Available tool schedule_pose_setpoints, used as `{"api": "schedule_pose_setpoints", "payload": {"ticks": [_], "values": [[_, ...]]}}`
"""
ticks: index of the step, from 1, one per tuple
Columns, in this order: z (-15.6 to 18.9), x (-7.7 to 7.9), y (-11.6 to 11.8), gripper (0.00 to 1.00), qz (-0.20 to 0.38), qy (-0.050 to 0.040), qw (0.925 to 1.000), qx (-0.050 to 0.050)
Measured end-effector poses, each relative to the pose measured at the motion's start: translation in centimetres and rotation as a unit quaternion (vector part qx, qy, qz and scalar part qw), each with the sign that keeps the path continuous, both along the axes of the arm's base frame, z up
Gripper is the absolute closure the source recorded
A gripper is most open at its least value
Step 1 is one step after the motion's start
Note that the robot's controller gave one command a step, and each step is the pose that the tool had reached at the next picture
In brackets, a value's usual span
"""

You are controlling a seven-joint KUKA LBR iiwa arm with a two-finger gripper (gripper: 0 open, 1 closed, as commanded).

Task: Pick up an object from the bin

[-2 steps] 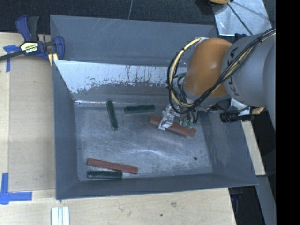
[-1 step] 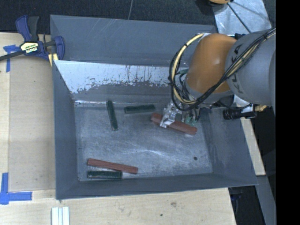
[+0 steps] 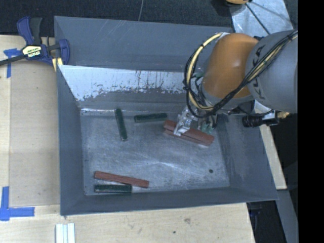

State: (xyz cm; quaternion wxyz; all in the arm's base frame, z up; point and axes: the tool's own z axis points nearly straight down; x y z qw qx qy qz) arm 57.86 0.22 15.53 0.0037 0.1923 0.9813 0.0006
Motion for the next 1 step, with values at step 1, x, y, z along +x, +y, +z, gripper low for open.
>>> {"api": "schedule_pose_setpoints", "payload": {"ticks": [1], "values": [[0.46,-0.01,-0.01,1.00,0.000,0.0003,1.0000,0.000]]}}
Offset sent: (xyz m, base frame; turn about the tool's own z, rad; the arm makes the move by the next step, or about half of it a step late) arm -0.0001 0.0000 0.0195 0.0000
